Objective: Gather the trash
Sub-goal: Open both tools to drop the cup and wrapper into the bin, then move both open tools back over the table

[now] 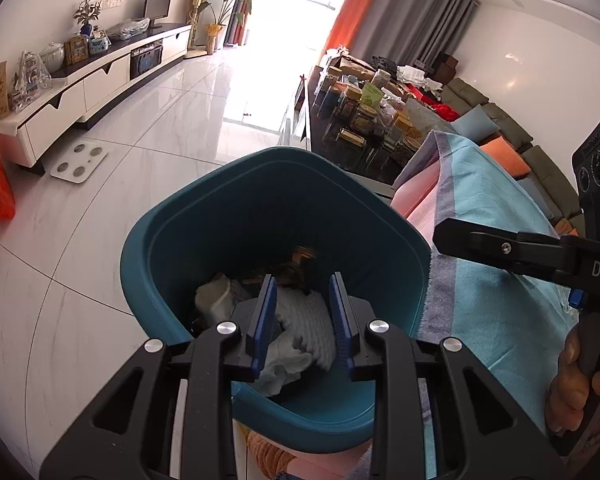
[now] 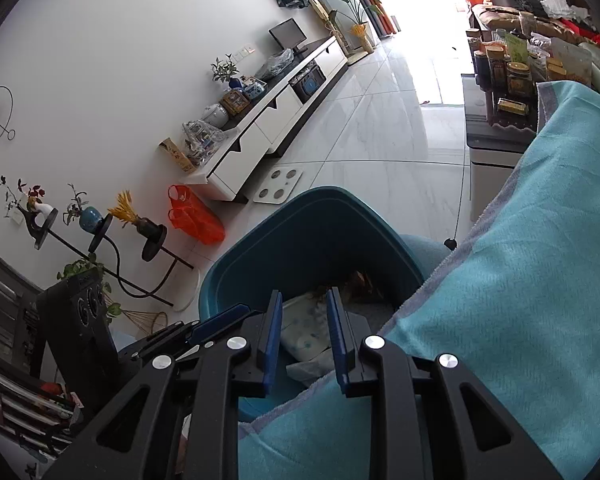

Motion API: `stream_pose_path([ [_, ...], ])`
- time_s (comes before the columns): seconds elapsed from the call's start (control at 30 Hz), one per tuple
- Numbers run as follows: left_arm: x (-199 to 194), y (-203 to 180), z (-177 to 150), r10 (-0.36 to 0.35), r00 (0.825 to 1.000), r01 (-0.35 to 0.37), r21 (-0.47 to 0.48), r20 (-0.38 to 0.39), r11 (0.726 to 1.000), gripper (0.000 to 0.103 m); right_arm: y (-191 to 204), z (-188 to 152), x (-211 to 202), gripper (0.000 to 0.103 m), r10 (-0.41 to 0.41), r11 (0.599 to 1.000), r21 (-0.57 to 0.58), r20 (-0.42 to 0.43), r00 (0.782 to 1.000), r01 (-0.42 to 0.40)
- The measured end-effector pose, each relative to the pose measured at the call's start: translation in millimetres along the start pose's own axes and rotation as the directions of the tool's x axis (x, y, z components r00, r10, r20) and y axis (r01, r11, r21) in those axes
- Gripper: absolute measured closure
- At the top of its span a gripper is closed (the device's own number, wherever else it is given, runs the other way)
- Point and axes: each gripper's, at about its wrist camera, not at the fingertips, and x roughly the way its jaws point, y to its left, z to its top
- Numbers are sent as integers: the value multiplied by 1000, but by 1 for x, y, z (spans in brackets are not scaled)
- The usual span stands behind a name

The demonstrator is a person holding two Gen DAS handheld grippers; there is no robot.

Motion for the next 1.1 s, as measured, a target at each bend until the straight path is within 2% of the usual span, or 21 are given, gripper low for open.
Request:
stream_pose_path([
  [0.27,-38,-29,-3,-7,992,-2,75,125,997,59,1,-7,-27,80,28,1000,-8,39,999,-28],
  [0.4,-68,-50,-6,-50,981,24,141,187,990,52,5,-12,-55,71,34,999,-36,93,995,-30],
  [0.53,-89,-78,-11,-113,971,67,213,212,975,49,4,-23,-90,69,21,998,-61,156,988,-12],
  [0.7,-96,-123,-20,-222,957,161,294,186,942,48,-9,-45,-139,65,-29,997,-57,240,970,44],
  [0.93,-82,-192,-38,-314,944,250,405,101,879,48,-45,-86,-205,65,-147,988,2,326,934,155],
  [1.1,-59,-232,-48,-343,939,300,435,21,849,48,-83,-125,-254,63,-279,960,112,363,889,255],
])
